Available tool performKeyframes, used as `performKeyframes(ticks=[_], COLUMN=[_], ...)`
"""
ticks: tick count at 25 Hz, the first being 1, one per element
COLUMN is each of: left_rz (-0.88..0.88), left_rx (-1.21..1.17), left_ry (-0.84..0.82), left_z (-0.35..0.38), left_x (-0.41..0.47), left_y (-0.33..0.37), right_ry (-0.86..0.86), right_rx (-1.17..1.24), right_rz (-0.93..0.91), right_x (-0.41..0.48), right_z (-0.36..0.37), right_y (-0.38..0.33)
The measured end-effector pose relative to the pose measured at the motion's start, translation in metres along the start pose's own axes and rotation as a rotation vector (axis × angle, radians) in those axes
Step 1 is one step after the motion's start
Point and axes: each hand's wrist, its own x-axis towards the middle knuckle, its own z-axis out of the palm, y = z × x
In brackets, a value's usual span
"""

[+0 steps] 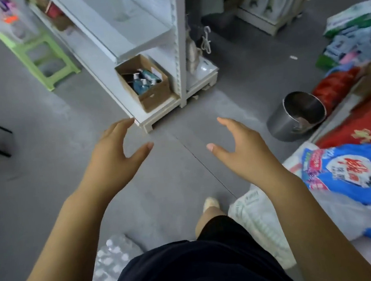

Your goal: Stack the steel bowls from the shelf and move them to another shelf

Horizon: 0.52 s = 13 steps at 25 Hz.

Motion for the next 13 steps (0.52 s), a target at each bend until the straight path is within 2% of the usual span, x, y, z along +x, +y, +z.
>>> performKeyframes(ticks=[4,13], left_rz=[-0.173,-0.414], left_rx=[0.003,0.009], left_ry=[0.128,0.337], left_z=[-0.023,-0.065], left_x=[0.043,0.160], left_y=[-0.032,-0.069], right_ry=[-0.091,-0.366], right_rx=[-0.013,-0.079], right_rz=[-0.090,-0.378], right_x=[0.091,0.290], right_z=[0.010,0.029], right_y=[-0.024,-0.126])
